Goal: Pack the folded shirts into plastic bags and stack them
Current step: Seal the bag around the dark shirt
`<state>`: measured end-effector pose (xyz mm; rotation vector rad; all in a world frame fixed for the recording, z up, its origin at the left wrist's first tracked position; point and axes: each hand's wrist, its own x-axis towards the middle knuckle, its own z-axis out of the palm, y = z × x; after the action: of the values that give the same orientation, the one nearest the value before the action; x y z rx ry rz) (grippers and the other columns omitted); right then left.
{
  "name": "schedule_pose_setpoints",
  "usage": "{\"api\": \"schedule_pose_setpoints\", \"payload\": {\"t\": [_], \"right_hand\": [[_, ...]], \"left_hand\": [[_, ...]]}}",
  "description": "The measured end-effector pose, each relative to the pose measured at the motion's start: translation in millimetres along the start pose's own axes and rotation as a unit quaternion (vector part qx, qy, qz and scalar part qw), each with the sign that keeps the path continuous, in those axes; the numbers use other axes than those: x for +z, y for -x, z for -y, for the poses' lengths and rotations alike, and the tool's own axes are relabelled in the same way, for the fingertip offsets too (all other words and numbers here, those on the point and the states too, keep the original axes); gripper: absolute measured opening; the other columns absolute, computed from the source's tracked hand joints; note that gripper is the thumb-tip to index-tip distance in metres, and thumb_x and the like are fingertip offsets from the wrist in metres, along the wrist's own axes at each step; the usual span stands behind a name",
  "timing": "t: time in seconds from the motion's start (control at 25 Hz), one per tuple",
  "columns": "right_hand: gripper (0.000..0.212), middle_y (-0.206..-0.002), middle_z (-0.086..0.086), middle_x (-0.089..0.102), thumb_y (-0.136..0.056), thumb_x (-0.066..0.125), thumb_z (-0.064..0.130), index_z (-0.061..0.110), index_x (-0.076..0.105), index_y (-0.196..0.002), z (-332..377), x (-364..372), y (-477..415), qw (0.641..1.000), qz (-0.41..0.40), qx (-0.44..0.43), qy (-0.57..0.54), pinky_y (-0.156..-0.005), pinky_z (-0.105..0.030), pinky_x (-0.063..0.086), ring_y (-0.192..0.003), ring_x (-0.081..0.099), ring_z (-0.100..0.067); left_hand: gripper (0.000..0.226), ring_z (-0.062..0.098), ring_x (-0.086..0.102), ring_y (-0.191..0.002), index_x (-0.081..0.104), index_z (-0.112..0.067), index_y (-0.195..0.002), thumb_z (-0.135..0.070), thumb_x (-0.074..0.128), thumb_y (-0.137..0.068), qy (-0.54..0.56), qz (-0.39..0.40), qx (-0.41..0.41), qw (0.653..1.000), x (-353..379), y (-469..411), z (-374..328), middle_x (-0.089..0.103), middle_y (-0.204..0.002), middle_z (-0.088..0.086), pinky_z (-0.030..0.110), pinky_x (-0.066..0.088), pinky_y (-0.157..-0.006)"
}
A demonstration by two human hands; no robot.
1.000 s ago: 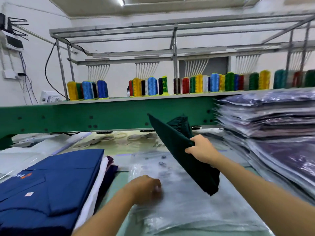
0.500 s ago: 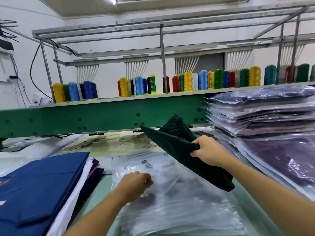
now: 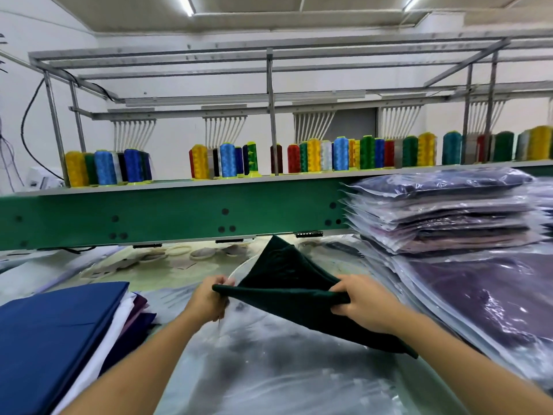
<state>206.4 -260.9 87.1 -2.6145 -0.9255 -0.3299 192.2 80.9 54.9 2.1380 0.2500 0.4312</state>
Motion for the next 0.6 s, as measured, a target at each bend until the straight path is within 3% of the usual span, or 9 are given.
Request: {"api": "schedule_pose_setpoints", "payload": {"t": [0.08,0.16,0.36,0.48,0.6], "right_hand": [[0.019,-0.109,0.015,0.061,-0.089,0.063,0.032,0.036,0.07,-0.106,-5.8,3.3,0.7,0.998,0.012,-0.01,0.056,-0.074,-0.033,0.047,-0.1,0.058,-0.013],[0.022,-0.113,0.013,0.058,-0.092,0.057,0.036,0.036,0.066,-0.113,-4.8,7.9,-0.4,0.992,0.027,-0.036,0.115,-0.068,-0.031,0.039,-0.103,0.058,-0.015],[0.017,-0.101,0.005,0.05,-0.099,0.045,0.034,0.025,0.058,-0.105,25.5,17.5,-11.5,0.96,0.037,-0.122,0.25,-0.059,-0.036,0.032,-0.086,0.059,-0.028],[0.019,-0.093,0.003,0.046,-0.098,0.042,0.032,0.022,0.058,-0.101,45.2,19.3,-20.1,0.957,0.033,-0.117,0.264,-0.056,-0.037,0.032,-0.079,0.058,-0.032],[0.023,-0.102,-0.001,0.058,-0.093,0.043,0.032,0.02,0.06,-0.103,57.7,21.0,-29.3,0.973,0.042,-0.06,0.221,-0.065,-0.039,0.045,-0.088,0.061,-0.033]], "left_hand": [[0.034,0.018,0.044,-0.035,0.059,-0.005,-0.081,-0.029,0.053,-0.106,-0.009,-0.014,0.048,0.999,-5.7,-5.3,-5.1,0.05,-0.046,0.003,0.025,0.034,-0.038],[0.031,0.014,0.046,-0.037,0.064,-0.011,-0.083,-0.034,0.056,-0.103,-0.025,-0.017,0.094,0.995,-7.6,-6.5,-15.2,0.055,-0.048,0.001,0.025,0.037,-0.04],[0.03,0.013,0.048,-0.043,0.058,-0.018,-0.08,-0.038,0.055,-0.103,-0.139,-0.018,0.193,0.971,12.5,-2.4,-57.0,0.06,-0.053,-0.002,0.029,0.04,-0.046],[0.028,0.016,0.048,-0.05,0.051,-0.02,-0.08,-0.035,0.052,-0.104,-0.17,-0.035,0.247,0.953,21.1,4.0,-80.1,0.057,-0.058,-0.001,0.036,0.04,-0.051],[0.023,0.007,0.042,-0.05,0.052,-0.021,-0.085,-0.035,0.053,-0.103,-0.212,-0.038,0.315,0.924,23.5,16.6,-96.6,0.05,-0.058,-0.008,0.031,0.028,-0.049]]}}
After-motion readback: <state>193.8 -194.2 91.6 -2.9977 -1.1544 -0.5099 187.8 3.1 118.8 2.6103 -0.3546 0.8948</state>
